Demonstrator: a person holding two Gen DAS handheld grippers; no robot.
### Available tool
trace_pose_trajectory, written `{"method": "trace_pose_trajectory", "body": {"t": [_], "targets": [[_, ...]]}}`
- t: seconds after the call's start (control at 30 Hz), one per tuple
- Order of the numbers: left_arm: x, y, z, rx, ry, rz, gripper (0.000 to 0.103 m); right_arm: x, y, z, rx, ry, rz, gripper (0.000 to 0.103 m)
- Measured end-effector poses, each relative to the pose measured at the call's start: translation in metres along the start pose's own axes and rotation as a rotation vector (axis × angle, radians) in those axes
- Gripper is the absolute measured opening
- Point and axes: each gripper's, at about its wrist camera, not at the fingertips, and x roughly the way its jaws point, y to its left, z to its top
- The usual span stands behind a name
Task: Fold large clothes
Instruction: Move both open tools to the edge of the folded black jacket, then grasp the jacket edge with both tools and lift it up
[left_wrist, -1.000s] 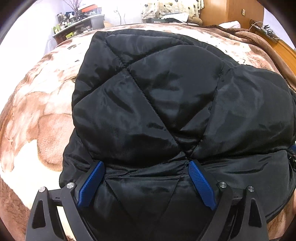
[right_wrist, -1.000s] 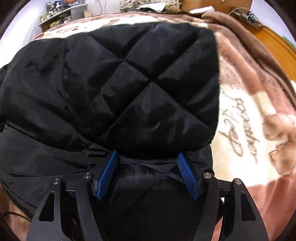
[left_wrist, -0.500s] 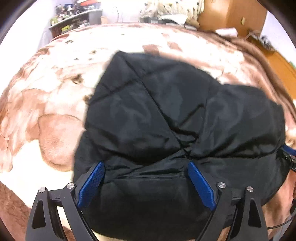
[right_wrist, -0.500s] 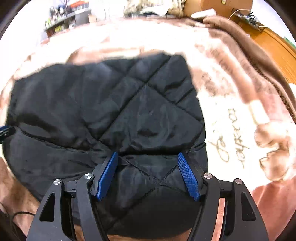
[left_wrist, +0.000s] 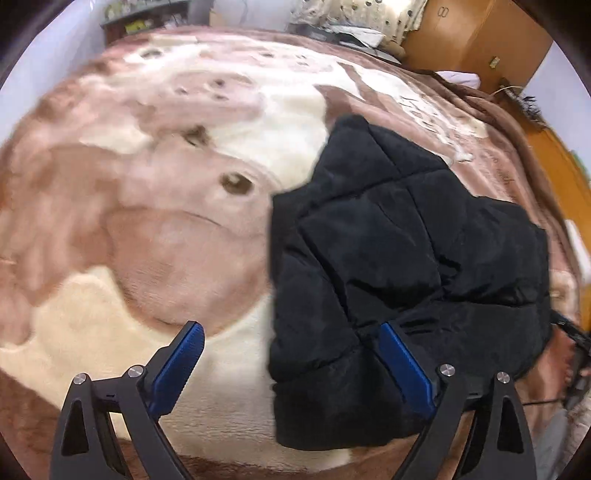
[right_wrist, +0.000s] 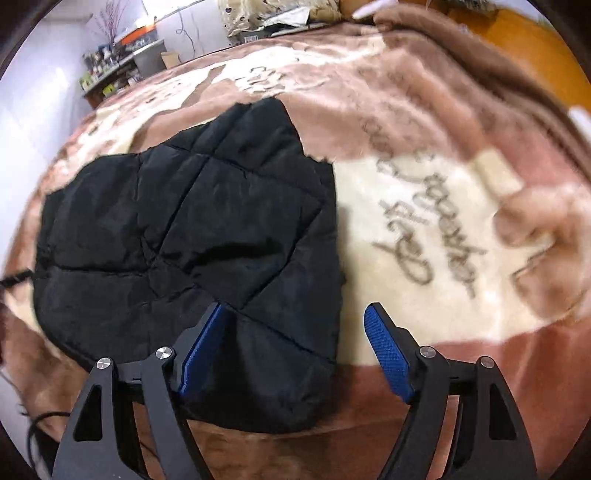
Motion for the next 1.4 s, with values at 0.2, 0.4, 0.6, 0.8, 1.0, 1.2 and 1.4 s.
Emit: {"method": "trace_pose_trajectory", "body": {"t": [0.2,0.4,0.6,0.8,1.0,1.2,1.4], "targets": [[0.031,-0.006,-0.004,0.009,0.079,-0.074,0.099,0.021,-0.007,0.021,0.03,0.01,0.056,0.077],[0.056,-0.004,0.001,-0.016,0.115,-0.144,0.102,0.028,-0.01,0.023,0.037,0.015,0.082,0.077],[0.082,-0.001,0.005,-0.037,0.17,-0.202,0.103,0.032,-0.013,0.026,0.038,0.023,0.122,0.078],[0.099,-0.004,0.0,-0.052,0.198,-0.18,0.103,0.045,-0.027,0.031,0.056,0.059,0.237,0.078],[0.105,-0.017,0.002,-0.02,0.213,-0.136,0.103,0.067,-0.041,0.036,0.1,0.096,0.333,0.093],[0.114,-0.028,0.005,-0.006,0.23,-0.116,0.103,0.106,-0.046,0.05,0.118,0.175,0.405,0.102],[0.129,-0.05,0.019,0.011,0.238,-0.091,0.103,0.132,-0.037,0.059,0.082,0.228,0.474,0.102]]}}
